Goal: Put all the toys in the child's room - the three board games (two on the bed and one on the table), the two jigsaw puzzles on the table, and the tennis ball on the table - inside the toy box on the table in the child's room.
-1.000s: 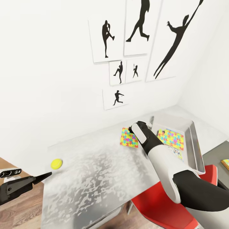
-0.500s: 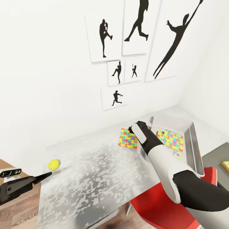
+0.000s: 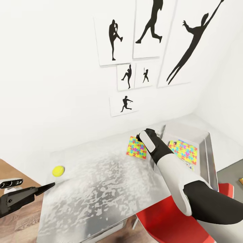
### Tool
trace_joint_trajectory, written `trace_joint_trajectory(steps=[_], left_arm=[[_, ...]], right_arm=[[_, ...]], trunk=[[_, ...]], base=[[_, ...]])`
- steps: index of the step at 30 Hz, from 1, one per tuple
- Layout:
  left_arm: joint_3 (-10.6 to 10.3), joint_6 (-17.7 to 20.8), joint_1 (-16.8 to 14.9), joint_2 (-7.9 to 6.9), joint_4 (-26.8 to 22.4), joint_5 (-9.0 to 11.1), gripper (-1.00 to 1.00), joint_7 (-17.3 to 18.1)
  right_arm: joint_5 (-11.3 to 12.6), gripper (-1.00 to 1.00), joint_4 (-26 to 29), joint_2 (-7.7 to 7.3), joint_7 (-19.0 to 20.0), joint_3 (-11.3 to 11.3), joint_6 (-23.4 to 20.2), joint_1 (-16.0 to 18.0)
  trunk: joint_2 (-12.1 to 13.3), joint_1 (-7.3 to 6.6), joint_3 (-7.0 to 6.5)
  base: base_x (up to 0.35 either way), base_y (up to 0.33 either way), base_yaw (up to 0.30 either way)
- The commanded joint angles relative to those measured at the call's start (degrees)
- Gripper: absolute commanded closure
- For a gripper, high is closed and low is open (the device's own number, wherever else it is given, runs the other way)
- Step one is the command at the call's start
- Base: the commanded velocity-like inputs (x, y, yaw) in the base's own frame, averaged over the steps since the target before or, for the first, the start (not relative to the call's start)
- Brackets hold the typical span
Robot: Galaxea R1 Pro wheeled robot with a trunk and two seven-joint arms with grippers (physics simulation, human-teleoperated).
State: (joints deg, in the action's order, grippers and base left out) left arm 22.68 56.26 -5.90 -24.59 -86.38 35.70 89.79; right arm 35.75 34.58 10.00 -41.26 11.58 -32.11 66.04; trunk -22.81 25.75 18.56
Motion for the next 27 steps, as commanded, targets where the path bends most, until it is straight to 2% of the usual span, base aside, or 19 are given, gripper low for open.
trace_joint_trajectory(steps=[1,10,27], left_arm=[[0.0,0.6,0.0,-0.02,0.0,0.0,-1.0,0.2],[0.0,0.6,-0.1,-0.02,0.0,0.0,-1.0,0.2],[0.0,0.6,-0.1,-0.02,0.0,0.0,-1.0,0.2]], right_arm=[[0.3,-1.0,0.0,0.0,-0.4,0.1,-0.2,0.1],[0.3,-1.0,0.0,0.0,-0.4,0.1,-0.2,0.1],[0.3,-1.0,0.0,0.0,-0.4,0.1,-0.2,0.1]], trunk=[[-0.1,0.03,0.11],[-0.1,0.03,0.16],[-0.1,0.03,0.72]], base=[[0.0,-0.011,0.015],[0.0,-0.004,0.01],[0.0,0.0,0.071]])
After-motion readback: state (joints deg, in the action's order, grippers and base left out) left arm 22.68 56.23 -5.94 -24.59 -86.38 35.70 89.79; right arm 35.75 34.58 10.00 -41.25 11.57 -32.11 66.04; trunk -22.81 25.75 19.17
